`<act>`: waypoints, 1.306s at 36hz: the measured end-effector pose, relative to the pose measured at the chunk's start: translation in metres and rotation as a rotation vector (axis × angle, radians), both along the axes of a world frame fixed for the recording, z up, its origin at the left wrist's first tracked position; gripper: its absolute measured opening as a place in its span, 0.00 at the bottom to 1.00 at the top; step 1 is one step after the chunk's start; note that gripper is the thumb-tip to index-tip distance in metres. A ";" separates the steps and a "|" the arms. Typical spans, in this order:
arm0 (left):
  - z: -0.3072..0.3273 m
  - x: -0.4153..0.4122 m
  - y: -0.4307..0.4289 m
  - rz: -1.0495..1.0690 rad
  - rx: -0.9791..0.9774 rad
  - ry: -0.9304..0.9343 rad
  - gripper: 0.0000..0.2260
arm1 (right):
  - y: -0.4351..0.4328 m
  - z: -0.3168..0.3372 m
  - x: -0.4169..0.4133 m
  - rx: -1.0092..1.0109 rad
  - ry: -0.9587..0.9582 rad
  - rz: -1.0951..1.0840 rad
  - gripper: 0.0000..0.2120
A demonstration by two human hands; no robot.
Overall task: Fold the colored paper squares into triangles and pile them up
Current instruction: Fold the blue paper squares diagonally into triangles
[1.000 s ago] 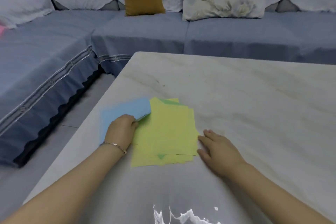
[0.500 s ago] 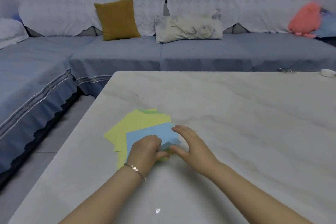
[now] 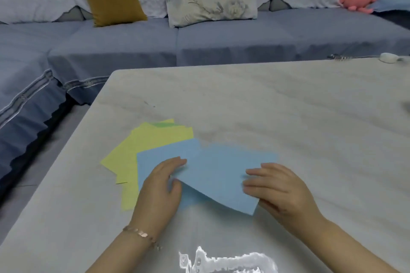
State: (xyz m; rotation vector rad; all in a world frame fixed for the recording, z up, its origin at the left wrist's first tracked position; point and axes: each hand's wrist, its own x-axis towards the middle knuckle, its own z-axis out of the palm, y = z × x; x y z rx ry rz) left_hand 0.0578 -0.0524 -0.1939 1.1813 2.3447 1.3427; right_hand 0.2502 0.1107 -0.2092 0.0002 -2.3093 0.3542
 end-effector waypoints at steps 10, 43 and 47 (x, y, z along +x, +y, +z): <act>-0.007 0.034 0.086 -0.059 -0.473 -0.471 0.26 | -0.008 -0.042 0.057 -0.344 -0.448 -0.107 0.13; 0.042 0.063 0.047 -0.171 -0.191 -0.251 0.05 | -0.023 0.045 0.001 -1.225 -0.042 -0.384 0.08; 0.039 0.065 0.050 -0.093 -0.078 -0.253 0.10 | -0.027 0.048 0.000 -1.204 0.005 -0.408 0.10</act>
